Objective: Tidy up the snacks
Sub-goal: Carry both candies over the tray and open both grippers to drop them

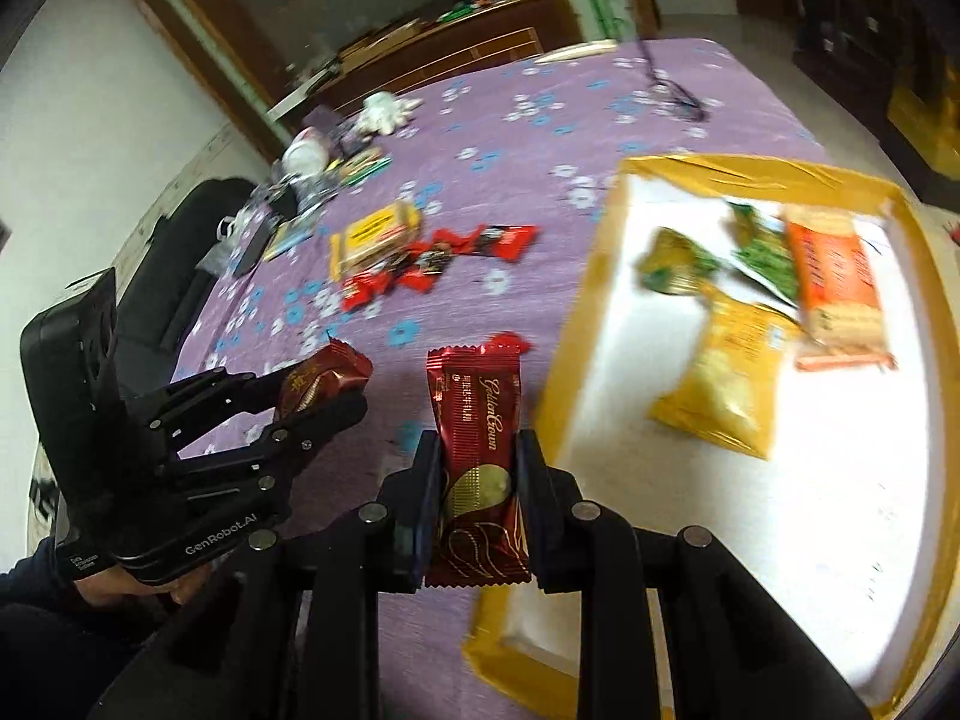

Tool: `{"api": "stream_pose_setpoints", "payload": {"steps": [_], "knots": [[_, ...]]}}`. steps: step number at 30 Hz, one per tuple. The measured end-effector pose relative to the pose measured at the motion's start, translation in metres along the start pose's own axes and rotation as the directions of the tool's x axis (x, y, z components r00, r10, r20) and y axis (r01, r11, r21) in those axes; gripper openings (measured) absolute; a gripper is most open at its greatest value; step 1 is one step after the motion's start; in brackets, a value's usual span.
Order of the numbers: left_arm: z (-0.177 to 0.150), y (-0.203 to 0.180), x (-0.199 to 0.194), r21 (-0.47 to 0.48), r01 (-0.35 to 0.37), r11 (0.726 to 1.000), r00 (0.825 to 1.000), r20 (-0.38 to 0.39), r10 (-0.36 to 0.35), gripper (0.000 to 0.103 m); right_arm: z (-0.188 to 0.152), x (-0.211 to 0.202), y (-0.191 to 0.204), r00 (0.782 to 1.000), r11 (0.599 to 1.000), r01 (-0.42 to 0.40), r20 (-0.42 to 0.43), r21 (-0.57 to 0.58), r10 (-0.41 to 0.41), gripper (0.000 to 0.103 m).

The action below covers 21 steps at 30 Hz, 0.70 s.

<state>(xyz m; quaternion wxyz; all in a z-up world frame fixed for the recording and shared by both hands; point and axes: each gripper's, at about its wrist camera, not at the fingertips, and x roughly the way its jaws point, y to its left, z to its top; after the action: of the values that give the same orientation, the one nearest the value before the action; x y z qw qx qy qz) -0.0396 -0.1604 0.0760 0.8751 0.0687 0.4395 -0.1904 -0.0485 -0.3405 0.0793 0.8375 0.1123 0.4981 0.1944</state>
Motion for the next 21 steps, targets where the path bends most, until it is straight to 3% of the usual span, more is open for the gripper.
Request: {"api": "stream_pose_setpoints", "payload": {"steps": [21], "knots": [[0.028, -0.086, 0.025, 0.124, 0.11, 0.986, 0.994, -0.02, -0.108, 0.038, -0.019, -0.033, -0.079, 0.997, 0.982, 0.077, 0.007, 0.174, -0.079, 0.024]]}}
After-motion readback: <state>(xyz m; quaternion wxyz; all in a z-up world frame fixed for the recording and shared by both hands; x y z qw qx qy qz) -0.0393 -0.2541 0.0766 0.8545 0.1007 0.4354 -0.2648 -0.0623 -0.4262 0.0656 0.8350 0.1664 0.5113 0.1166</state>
